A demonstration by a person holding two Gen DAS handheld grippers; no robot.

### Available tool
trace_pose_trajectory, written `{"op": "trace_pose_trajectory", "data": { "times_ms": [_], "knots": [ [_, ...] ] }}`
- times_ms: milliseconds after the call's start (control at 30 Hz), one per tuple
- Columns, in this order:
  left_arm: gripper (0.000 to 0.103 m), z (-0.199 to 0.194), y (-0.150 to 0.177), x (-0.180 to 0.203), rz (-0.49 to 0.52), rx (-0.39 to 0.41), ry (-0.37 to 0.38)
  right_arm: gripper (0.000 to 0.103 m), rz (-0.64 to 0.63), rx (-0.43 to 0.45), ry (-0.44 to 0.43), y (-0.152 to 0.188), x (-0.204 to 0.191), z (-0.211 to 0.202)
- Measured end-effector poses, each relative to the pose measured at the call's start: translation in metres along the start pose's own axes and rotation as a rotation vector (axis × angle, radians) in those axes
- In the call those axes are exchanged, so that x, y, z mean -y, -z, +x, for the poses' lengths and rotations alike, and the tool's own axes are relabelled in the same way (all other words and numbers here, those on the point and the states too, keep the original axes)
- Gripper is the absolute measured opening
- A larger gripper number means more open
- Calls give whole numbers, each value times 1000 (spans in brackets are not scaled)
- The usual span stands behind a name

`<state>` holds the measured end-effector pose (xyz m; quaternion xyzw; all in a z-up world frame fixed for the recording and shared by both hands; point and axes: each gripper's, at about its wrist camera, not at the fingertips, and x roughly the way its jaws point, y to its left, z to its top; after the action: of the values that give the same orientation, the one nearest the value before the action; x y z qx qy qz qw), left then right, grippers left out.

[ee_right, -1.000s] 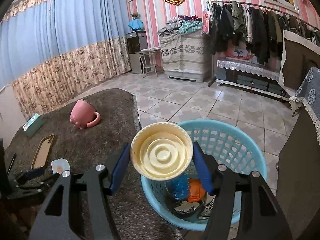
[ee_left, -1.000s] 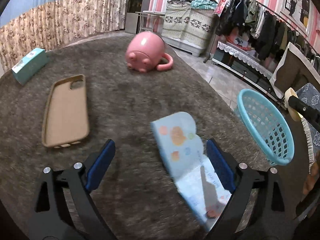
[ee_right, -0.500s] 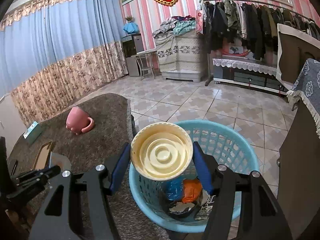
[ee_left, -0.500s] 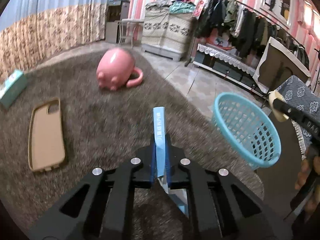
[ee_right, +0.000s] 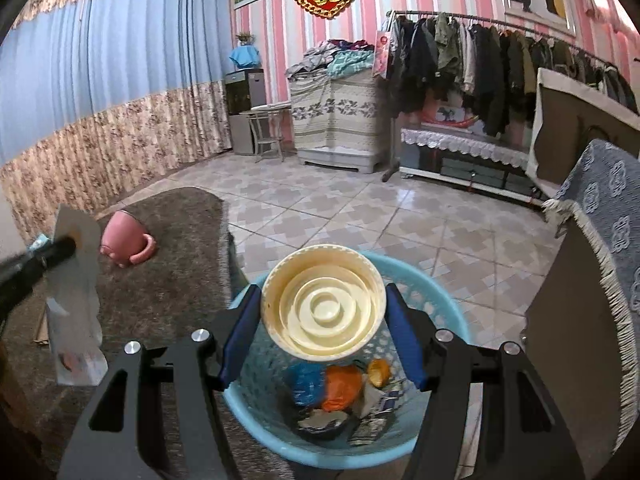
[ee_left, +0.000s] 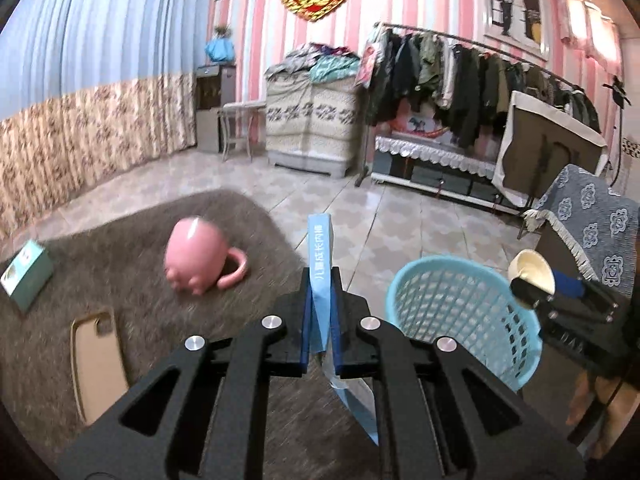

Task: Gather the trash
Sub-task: 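Carry the dish and cardboard packaging over the blue basket, then open the left gripper to drop the packaging while the right gripper releases the dish into the basket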

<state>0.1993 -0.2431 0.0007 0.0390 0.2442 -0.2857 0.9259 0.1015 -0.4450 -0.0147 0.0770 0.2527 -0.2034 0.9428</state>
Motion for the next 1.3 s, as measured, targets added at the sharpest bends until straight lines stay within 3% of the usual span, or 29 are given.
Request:
{"op": "trace_pose_trajectory", "data": {
  "times_ms": [233,433,567,600,633,667,733,800,933,1200,1267,1300],
  "knots": [
    [7,22,-19,45,30,52,77,62,28,-11,75,0,28,5],
    [7,49,-16,94,91,74,151,62,96,-16,116,3,57,6],
    [7,70,-9,115,142,66,141,62,118,-29,134,5,69,12],
    [11,76,-8,116,145,60,136,61,123,-33,137,6,72,13],
    [34,79,-7,115,145,56,132,62,131,-38,139,8,75,14],
    [67,81,-7,113,141,56,116,62,136,-40,140,9,77,15],
    [84,79,-7,104,122,88,51,62,143,-42,142,9,80,17],
    [85,78,-8,95,118,91,32,62,141,-43,141,9,79,18],
    [96,71,-13,62,70,86,-24,62,116,-39,135,8,65,28],
    [98,41,-10,22,67,97,-126,63,67,-41,104,11,29,46],
    [98,30,-11,15,78,101,-158,84,52,-21,112,9,24,44],
    [98,27,-11,14,76,102,-164,86,42,-11,122,8,20,42]
  ]
}}
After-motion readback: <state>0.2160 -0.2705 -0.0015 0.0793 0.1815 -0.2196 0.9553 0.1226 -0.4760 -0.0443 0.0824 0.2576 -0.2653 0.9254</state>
